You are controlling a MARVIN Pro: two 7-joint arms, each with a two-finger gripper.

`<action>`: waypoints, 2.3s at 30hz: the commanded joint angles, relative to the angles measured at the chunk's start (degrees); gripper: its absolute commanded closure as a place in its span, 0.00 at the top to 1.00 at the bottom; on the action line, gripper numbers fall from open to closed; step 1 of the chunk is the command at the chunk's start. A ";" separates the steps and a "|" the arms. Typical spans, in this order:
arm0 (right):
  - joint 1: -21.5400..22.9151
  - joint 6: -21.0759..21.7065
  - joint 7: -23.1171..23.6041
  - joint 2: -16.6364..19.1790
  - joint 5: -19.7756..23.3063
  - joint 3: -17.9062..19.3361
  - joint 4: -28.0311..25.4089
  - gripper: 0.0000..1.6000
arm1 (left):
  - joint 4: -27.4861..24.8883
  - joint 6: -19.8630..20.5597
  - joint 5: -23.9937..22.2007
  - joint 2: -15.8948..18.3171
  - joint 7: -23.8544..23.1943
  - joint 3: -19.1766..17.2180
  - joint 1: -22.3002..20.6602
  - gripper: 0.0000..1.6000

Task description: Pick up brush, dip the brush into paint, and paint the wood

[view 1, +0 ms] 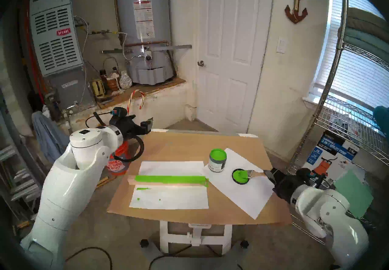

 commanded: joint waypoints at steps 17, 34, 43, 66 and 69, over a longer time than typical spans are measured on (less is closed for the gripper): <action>2.02 -0.33 -2.62 1.17 -1.79 -1.31 -0.60 0.00 | -0.97 -0.11 -0.10 0.09 0.04 -0.51 -0.54 1.00; 1.45 0.08 -2.67 1.34 -1.44 -1.52 -0.62 0.37 | -0.97 -0.11 -0.10 0.09 0.04 -0.51 -0.54 1.00; 1.45 -0.43 -2.55 1.31 -2.00 -2.52 0.20 1.00 | -0.97 -0.10 -0.10 0.09 0.04 -0.51 -0.54 1.00; -0.68 -0.87 -1.70 1.75 -2.78 -0.64 1.08 1.00 | -0.97 -0.10 -0.10 0.09 0.04 -0.51 -0.54 1.00; -1.47 -0.76 -1.69 1.81 -2.62 0.17 1.06 1.00 | -0.97 -0.10 -0.10 0.09 0.04 -0.51 -0.54 1.00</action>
